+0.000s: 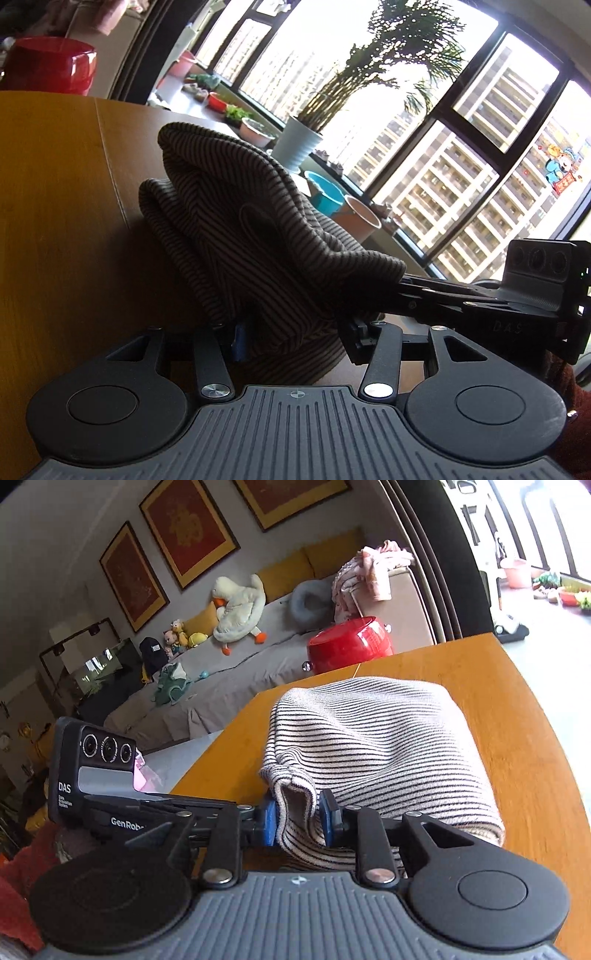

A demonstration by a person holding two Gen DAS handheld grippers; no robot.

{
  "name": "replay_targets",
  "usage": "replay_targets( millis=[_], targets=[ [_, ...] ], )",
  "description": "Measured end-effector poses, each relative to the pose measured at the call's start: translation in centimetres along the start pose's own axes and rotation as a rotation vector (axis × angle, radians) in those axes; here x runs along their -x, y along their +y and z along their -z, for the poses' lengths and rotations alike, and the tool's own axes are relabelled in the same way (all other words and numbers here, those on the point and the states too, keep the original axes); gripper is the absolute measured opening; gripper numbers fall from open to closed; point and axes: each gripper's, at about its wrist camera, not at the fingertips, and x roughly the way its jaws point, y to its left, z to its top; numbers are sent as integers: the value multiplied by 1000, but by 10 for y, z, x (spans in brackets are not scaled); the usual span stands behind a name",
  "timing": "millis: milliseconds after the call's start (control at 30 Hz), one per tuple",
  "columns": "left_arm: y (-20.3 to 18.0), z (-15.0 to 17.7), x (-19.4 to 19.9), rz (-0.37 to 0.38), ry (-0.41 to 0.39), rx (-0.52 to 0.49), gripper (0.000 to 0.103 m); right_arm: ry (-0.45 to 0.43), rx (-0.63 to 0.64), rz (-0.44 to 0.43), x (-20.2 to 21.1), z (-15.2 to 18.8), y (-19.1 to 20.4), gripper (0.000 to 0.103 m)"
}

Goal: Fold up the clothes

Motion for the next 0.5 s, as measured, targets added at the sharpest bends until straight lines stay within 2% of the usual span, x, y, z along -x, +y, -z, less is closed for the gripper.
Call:
replay_targets(
  millis=[33, 100, 167, 333, 400, 500],
  targets=[
    [1, -1, 6, -15, -15, 1, 57, -6, 46, 24, 5, 0, 4, 27],
    [4, -3, 19, -48, -46, 15, 63, -19, 154, 77, 14, 2, 14, 44],
    [10, -5, 32, -84, -78, 38, 67, -17, 260, 114, 20, 6, 22, 51],
    [27, -10, 48, -130, -124, 112, 70, -1, 398, 141, 21, 22, 44, 60],
    [28, -8, 50, -126, -127, 122, 71, -5, 441, 156, 13, 28, 53, 67],
    [31, -4, 50, -100, -125, 129, 73, -5, 519, 183, -5, 33, 67, 69]
  ],
)
